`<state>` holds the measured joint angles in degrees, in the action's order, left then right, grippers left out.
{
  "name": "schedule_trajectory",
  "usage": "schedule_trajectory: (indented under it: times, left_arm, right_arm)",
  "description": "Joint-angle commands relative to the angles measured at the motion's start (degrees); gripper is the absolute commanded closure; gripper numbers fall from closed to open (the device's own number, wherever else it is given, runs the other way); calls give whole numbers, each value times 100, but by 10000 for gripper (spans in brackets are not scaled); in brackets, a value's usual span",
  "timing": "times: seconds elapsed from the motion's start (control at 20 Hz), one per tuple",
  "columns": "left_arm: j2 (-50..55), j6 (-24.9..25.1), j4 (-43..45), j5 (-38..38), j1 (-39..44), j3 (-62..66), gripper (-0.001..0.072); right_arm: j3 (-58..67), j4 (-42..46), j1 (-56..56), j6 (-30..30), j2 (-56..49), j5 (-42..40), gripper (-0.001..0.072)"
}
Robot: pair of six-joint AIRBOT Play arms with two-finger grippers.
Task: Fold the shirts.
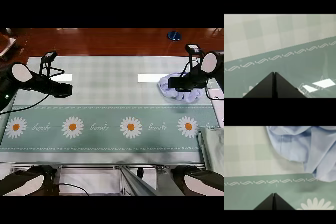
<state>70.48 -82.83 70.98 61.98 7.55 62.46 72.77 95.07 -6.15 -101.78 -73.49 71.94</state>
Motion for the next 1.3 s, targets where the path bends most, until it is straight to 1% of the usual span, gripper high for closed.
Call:
schedule_trajectory:
  times: [0.0, 0.15, 0.35, 0.45, 0.5, 0.55, 0.6, 0.65, 0.75, 0.85, 0.95, 1.1, 1.25]
  left_arm:
    - [4, 2, -4, -7, -2, -2, 685]
    - [4, 4, -2, -422, -2, -2, 684]
    - [4, 2, 0, -1436, -2, -2, 684]
    - [4, 2, -2, -1987, -2, -2, 683]
    - [4, 2, -2, -2159, -2, -2, 659]
    - [17, 2, -2, -2358, -2, -2, 426]
    - [44, 2, 0, -2542, -2, -2, 24]
    - [81, -26, 0, -2693, -2, -2, 5]
    - [170, -22, 4, -2798, -4, -2, 5]
    - [289, -24, 2, -2791, -2, -2, 5]
    - [424, -24, 0, -2793, -2, -2, 6]
    - [629, -24, 0, -2789, -2, -2, 6]
    - [761, -24, 0, -2789, -4, -2, 5]
  right_arm:
    - [0, 0, -2, 4, -2, -66, 684]
    - [2, 313, -2, 31, -2, -732, 683]
    - [2, 382, -2, 11, -2, -1495, 684]
    - [0, 852, -2, 4, -2, -2009, 682]
    - [0, 984, -2, 7, -2, -2214, 681]
    - [0, 1102, -2, 4, -4, -2354, 618]
    - [0, 1259, 13, -17, -11, -2465, 283]
    - [0, 1506, 50, -142, -59, -2562, 84]
    - [0, 1937, 317, -426, -271, -2468, 84]
    - [0, 1720, 802, -673, -640, -2098, 85]
    - [0, 1314, 1268, -645, -1099, -1969, 85]
    - [2, 918, 1773, -605, -1718, -2127, 86]
    - [61, 356, 1967, -286, -2133, -2288, 95]
